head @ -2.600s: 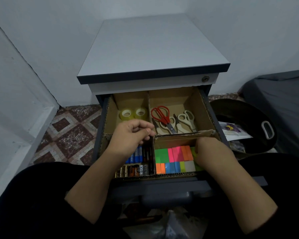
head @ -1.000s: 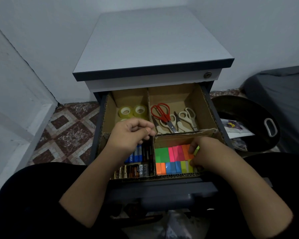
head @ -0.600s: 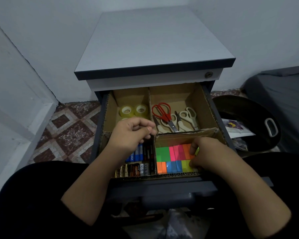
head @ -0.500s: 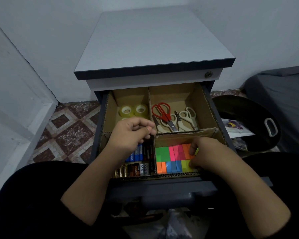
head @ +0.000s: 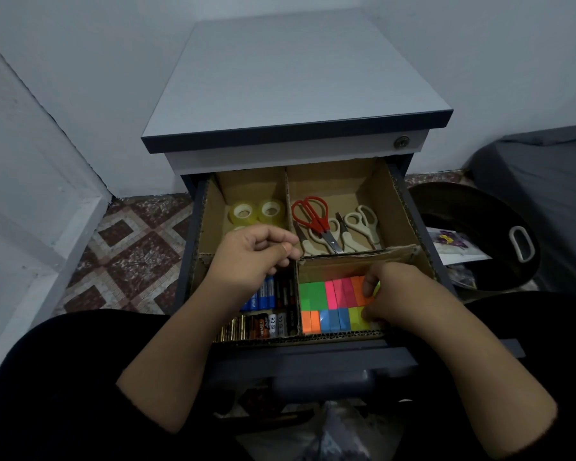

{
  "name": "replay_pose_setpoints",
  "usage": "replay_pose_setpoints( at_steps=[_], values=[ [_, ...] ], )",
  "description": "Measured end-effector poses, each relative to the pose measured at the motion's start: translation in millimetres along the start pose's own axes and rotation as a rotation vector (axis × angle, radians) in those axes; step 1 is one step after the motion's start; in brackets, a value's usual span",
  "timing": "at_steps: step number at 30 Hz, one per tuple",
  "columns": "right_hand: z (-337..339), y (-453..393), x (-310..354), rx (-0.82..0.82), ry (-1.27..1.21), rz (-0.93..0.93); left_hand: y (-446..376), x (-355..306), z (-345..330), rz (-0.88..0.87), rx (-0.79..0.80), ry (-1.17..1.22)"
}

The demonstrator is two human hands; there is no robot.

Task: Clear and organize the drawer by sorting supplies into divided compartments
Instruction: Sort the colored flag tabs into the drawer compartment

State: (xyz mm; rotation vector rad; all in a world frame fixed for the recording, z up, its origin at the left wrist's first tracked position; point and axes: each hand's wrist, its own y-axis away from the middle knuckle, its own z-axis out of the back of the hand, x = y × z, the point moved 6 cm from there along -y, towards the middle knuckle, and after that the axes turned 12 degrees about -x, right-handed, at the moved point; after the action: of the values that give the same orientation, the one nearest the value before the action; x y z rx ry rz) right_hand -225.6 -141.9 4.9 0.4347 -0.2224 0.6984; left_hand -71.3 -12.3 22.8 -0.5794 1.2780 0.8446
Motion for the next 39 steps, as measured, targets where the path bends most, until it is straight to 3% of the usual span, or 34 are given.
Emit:
replay_pose_setpoints(
  at_steps=[20, 39],
  values=[
    [-5.1, 1.0, 5.3, 0.008, 0.101, 0.145, 0.7, -1.7, 0.1, -0.001, 0.004, -0.015],
    [-7.1, -1.9, 5.5, 0.021, 0.080, 0.155, -0.1, -1.5, 0.5, -0.009, 0.006, -0.017]
  ],
)
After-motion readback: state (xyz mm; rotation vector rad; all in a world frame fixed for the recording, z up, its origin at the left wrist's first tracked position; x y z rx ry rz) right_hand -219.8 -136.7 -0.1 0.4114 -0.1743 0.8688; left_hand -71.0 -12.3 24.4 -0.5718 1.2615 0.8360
